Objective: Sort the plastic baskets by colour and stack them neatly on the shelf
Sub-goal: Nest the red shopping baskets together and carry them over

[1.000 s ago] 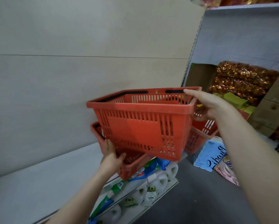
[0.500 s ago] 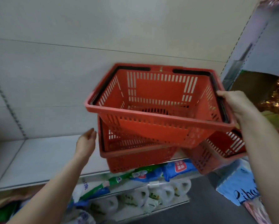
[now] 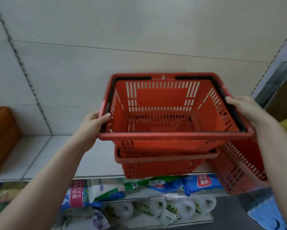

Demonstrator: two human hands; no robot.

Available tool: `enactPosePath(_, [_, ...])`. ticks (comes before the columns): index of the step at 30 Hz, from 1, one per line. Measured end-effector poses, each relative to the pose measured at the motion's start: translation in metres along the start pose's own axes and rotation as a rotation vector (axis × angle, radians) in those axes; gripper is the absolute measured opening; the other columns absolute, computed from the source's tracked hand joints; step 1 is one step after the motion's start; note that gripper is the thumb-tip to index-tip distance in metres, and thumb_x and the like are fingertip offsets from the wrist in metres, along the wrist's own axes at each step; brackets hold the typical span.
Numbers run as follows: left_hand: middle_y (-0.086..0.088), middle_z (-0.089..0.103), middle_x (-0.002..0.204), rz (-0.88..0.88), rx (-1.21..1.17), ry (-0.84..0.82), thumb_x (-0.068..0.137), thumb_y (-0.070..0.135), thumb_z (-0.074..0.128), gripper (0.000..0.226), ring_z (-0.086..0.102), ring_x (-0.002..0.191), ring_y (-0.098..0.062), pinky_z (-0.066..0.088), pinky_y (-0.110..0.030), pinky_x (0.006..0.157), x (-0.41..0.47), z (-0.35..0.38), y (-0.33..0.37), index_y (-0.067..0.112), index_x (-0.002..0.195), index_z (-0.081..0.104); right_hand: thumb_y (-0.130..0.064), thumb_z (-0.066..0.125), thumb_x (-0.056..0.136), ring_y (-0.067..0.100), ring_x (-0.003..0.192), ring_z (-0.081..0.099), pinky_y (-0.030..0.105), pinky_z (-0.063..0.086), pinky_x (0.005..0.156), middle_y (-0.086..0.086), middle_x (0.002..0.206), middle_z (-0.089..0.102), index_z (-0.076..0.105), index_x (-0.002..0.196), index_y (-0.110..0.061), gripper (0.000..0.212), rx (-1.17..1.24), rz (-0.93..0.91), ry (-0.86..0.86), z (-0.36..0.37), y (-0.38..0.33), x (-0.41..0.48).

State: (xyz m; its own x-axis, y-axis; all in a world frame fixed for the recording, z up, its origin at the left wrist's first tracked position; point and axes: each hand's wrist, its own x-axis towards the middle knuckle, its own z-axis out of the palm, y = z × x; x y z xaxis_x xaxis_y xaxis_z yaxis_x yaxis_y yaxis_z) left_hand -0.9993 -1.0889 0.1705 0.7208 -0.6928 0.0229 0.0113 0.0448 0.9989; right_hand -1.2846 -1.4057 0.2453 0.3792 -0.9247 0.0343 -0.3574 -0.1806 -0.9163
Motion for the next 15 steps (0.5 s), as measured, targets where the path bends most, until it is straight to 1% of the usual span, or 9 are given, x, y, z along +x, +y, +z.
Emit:
enactPosePath(1, [-0.004,0.075,0.083,-0.009,0.068,0.049,0.097,0.012,0.048,0.023,0.071,0.068,-0.014,0.056,-0.023,0.055,0.003,0.004,-0.004,0.005,0.114,0.061,-0.022,0.058,0.096,0.017,0.041,0.065,0.038,0.059,0.05,0.004,0.051,0.068,0.066,0.085,-0.004,0.023,-0.034,-0.004,-0.021,0.002,0.005,0.011])
enactPosePath(3, [-0.01,0.072,0.098,-0.005,0.2,0.135,0.094,0.0,0.045,0.03,0.071,0.076,-0.019,0.058,-0.029,0.062,0.009,0.015,-0.014,0.009,0.119,0.056,-0.026,0.06,0.094,0.027,0.061,0.071,0.054,0.059,0.076,0.014,0.07,0.074,0.07,0.094,-0.003,0.026,-0.125,-0.042,-0.06,0.007,0.021,0.043])
enactPosePath(4, [-0.012,0.07,0.105,0.008,0.276,0.18,0.091,-0.002,0.044,0.034,0.07,0.083,-0.023,0.058,-0.034,0.07,0.013,0.019,-0.02,0.01,0.121,0.054,-0.027,0.06,0.094,0.031,0.074,0.071,0.055,0.056,0.085,0.019,0.082,0.075,0.071,0.097,-0.003,0.027,-0.195,-0.074,-0.083,0.011,0.029,0.058])
enactPosePath(5, [-0.014,0.068,0.109,0.026,0.345,0.22,0.09,-0.004,0.043,0.037,0.068,0.09,-0.026,0.057,-0.038,0.079,0.015,0.024,-0.025,0.012,0.121,0.053,-0.027,0.059,0.094,0.033,0.084,0.07,0.052,0.054,0.089,0.022,0.092,0.074,0.071,0.099,-0.004,0.026,-0.275,-0.112,-0.11,0.015,0.037,0.069])
enactPosePath(6, [-0.014,0.067,0.111,0.038,0.401,0.253,0.088,-0.005,0.043,0.039,0.067,0.095,-0.029,0.055,-0.041,0.084,0.017,0.028,-0.03,0.014,0.12,0.054,-0.027,0.06,0.094,0.033,0.09,0.069,0.047,0.053,0.089,0.021,0.098,0.073,0.071,0.1,-0.007,0.024,-0.348,-0.152,-0.133,0.019,0.047,0.078])
enactPosePath(7, [-0.013,0.067,0.11,0.046,0.452,0.278,0.087,-0.005,0.043,0.04,0.066,0.096,-0.029,0.054,-0.04,0.085,0.017,0.033,-0.034,0.016,0.118,0.054,-0.027,0.062,0.093,0.033,0.093,0.068,0.045,0.052,0.088,0.02,0.1,0.073,0.071,0.102,-0.007,0.024,-0.407,-0.191,-0.138,0.023,0.055,0.083])
enactPosePath(10, [-0.003,0.063,0.103,0.052,0.623,0.334,0.088,-0.003,0.044,0.04,0.061,0.093,-0.024,0.043,-0.031,0.074,0.016,0.051,-0.043,0.014,0.122,0.053,-0.03,0.074,0.084,0.032,0.094,0.068,0.04,0.051,0.079,0.015,0.096,0.073,0.07,0.102,-0.009,0.028,-0.499,-0.24,-0.169,0.033,0.084,0.097])
enactPosePath(12, [0.0,0.057,0.103,0.046,0.703,0.364,0.089,-0.003,0.043,0.041,0.053,0.092,-0.018,0.036,-0.027,0.074,0.016,0.062,-0.047,0.012,0.127,0.049,-0.022,0.074,0.083,0.036,0.103,0.066,0.037,0.046,0.081,0.019,0.108,0.071,0.067,0.113,-0.007,0.034,-0.546,-0.236,-0.207,0.041,0.1,0.105])
enactPosePath(15, [-0.003,0.059,0.11,-0.028,0.731,0.371,0.088,-0.002,0.043,0.043,0.055,0.1,-0.021,0.043,-0.032,0.085,0.02,0.066,-0.06,0.011,0.129,0.048,-0.016,0.065,0.087,0.039,0.111,0.062,0.035,0.043,0.084,0.021,0.119,0.067,0.063,0.118,-0.007,0.032,-0.624,-0.213,-0.245,0.053,0.12,0.111])
